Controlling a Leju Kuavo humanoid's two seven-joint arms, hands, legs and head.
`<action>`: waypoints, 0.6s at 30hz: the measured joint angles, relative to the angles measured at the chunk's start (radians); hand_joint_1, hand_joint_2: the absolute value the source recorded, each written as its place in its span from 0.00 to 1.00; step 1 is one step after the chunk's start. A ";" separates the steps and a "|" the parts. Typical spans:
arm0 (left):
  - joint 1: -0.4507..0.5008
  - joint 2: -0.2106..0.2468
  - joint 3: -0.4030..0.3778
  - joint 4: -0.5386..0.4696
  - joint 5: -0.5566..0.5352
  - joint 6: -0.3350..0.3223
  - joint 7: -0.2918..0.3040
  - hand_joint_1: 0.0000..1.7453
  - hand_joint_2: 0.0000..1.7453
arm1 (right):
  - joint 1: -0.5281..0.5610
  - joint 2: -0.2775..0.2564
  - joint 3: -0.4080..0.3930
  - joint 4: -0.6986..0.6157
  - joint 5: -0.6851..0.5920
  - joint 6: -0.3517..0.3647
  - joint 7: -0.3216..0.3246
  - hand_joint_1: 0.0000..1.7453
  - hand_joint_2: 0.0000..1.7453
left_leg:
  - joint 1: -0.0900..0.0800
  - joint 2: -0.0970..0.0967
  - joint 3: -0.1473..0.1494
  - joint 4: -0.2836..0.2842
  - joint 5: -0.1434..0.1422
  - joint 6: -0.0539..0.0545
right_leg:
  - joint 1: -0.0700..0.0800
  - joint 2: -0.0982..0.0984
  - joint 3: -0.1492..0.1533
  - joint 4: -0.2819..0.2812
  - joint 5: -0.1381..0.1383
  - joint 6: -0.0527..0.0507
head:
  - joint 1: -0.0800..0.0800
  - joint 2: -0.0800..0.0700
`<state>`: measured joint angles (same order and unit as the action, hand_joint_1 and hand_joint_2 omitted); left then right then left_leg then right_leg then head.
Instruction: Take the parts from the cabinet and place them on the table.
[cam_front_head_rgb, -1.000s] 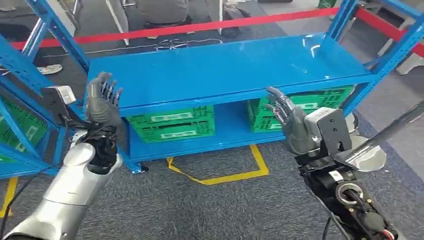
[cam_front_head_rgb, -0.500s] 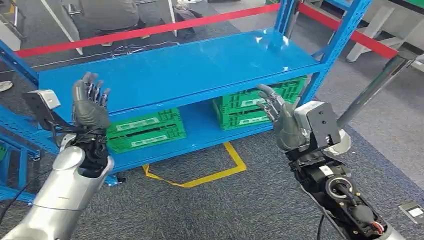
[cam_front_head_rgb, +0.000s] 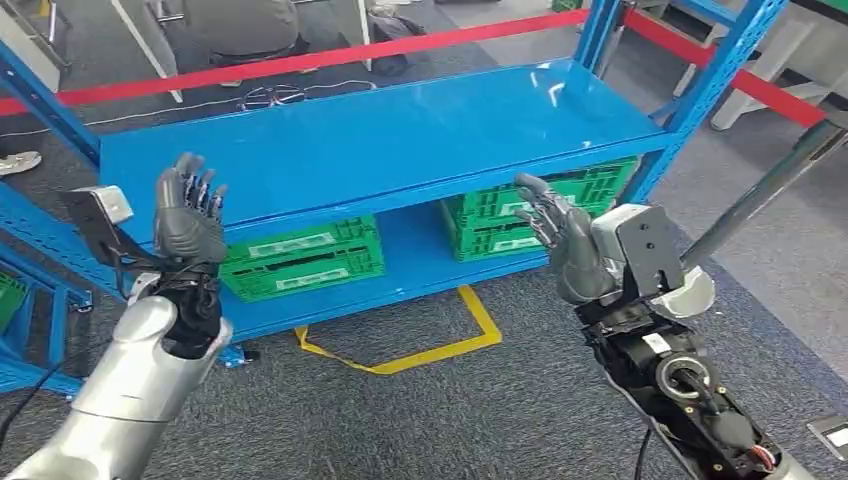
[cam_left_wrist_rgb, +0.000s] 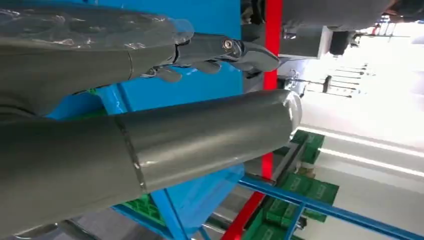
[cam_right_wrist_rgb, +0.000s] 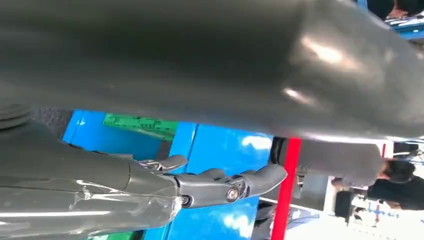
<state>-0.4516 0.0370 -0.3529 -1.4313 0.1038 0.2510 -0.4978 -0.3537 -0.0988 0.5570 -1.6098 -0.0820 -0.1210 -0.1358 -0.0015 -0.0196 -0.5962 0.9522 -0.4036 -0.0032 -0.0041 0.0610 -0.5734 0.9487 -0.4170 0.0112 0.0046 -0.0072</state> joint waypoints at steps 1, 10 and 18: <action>0.002 0.000 0.000 0.000 -0.001 -0.002 0.000 0.00 0.00 | -0.002 0.000 0.001 0.001 -0.003 0.006 -0.001 0.00 0.00 | 0.000 0.000 0.000 0.000 0.000 0.000 | 0.000 0.000 0.000 0.000 0.000 0.000 | 0.000 0.000; 0.014 0.004 0.003 -0.002 -0.014 -0.008 0.003 0.00 0.00 | -0.007 0.000 0.003 0.011 -0.017 0.013 -0.002 0.00 0.00 | 0.001 0.000 0.001 -0.001 0.000 -0.001 | 0.001 0.000 0.000 0.000 0.000 0.000 | -0.001 0.000; 0.014 0.008 0.003 -0.003 -0.016 -0.013 0.006 0.00 0.00 | -0.008 0.000 0.006 0.017 -0.018 0.013 -0.002 0.00 0.00 | 0.001 0.000 0.002 -0.003 0.001 -0.001 | 0.001 0.000 0.000 0.000 0.000 0.000 | -0.002 0.000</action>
<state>-0.4379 0.0454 -0.3494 -1.4340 0.0874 0.2381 -0.4913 -0.3620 -0.0988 0.5627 -1.5927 -0.0996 -0.1076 -0.1373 -0.0001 -0.0195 -0.5946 0.9492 -0.4027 -0.0046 -0.0031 0.0610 -0.5739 0.9488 -0.4170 0.0109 0.0027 -0.0072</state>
